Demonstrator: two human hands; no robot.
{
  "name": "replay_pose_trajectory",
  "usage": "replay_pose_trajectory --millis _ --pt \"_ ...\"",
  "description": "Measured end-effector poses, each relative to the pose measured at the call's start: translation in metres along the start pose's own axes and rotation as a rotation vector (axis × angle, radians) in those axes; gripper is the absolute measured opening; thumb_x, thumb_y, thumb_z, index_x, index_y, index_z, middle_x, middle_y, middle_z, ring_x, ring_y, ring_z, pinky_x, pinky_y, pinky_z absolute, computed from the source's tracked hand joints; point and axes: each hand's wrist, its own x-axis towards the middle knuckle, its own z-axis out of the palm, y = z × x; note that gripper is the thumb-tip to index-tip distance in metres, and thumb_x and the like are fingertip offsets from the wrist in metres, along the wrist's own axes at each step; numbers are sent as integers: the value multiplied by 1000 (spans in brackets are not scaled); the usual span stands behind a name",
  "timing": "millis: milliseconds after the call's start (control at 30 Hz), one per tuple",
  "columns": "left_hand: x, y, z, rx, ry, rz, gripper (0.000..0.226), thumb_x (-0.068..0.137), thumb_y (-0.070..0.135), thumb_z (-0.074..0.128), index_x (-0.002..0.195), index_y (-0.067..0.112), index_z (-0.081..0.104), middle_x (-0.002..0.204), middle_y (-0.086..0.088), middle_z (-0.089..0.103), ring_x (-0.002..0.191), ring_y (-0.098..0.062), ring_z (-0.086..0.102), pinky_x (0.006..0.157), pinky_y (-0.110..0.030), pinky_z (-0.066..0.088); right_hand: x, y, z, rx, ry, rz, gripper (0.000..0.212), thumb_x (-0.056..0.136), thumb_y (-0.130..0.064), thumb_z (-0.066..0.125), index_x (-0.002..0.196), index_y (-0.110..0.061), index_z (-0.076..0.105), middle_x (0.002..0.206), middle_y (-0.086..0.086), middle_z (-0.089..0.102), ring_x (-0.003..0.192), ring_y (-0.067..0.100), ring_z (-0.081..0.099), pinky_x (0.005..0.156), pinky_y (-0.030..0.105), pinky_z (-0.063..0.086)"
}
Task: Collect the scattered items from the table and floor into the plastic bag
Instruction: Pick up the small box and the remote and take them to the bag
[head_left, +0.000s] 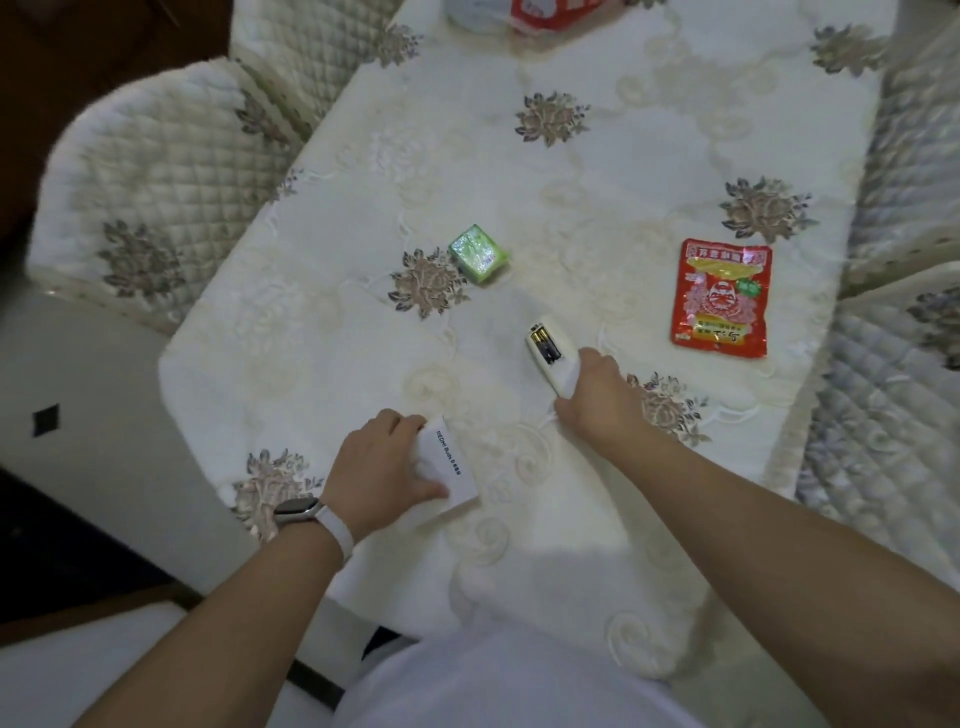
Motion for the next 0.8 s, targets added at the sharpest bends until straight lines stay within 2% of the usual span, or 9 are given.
replay_pose_trajectory --millis 67,133,200,267,333,500,667,733,800 --pt "-6 6 -4 -101 -66 -81 67 67 53 80 122 25 54 110 1 57 100 -23 58 79 -35 47 -5 0 1 28 -10 -13 45 85 -23 65 120 -11 40 106 13 59 91 34 61 65 34 39" --pt "-12 10 -9 -218 -119 -188 49 73 49 77 110 27 54 103 6 61 92 -19 60 75 -35 50 -12 -2 0 52 -10 -16 43 85 -24 64 117 -12 40 98 12 63 84 33 61 65 36 45" --pt "-20 10 -12 -341 -108 -275 38 75 45 77 101 29 54 94 8 64 83 -16 62 70 -34 52 -21 -7 -1 72 -12 -23 42 84 -24 64 117 -12 41 94 10 63 80 32 60 67 39 49" --pt "-29 7 -17 -461 -52 -320 32 77 41 78 96 29 55 89 9 65 78 -15 63 65 -33 52 -32 -15 -2 80 -21 -39 42 84 -25 63 118 -13 41 92 8 62 77 30 58 64 37 46" --pt "-39 2 -24 -580 18 -351 28 79 37 79 93 25 57 86 6 65 77 -16 63 60 -32 50 -41 -23 -1 110 -19 -50 45 83 -26 64 119 -15 42 95 9 63 83 32 61 66 37 46" --pt "-60 -28 -43 -803 231 -423 29 77 30 82 92 20 60 89 2 69 82 -19 66 69 -39 54 -66 -60 2 209 -35 -119 52 83 -27 67 125 -16 40 99 8 61 85 31 61 72 41 51" --pt "-85 -77 -62 -931 355 -449 29 78 23 82 97 17 61 90 4 67 72 -8 63 49 -18 47 -92 -124 21 252 -58 -176 53 82 -29 67 126 -21 39 98 2 59 78 23 59 65 36 50" --pt "-97 -107 -67 -948 376 -442 31 78 23 82 99 15 62 90 5 67 69 1 60 50 -11 44 -103 -157 34 246 -73 -194 55 82 -30 66 128 -22 38 97 0 58 76 20 59 62 35 49" --pt "-111 -142 -72 -971 401 -441 32 78 25 82 101 16 63 92 6 69 70 4 61 55 -10 43 -115 -194 52 250 -90 -228 55 83 -30 66 129 -23 37 94 -2 56 70 17 59 58 35 50"
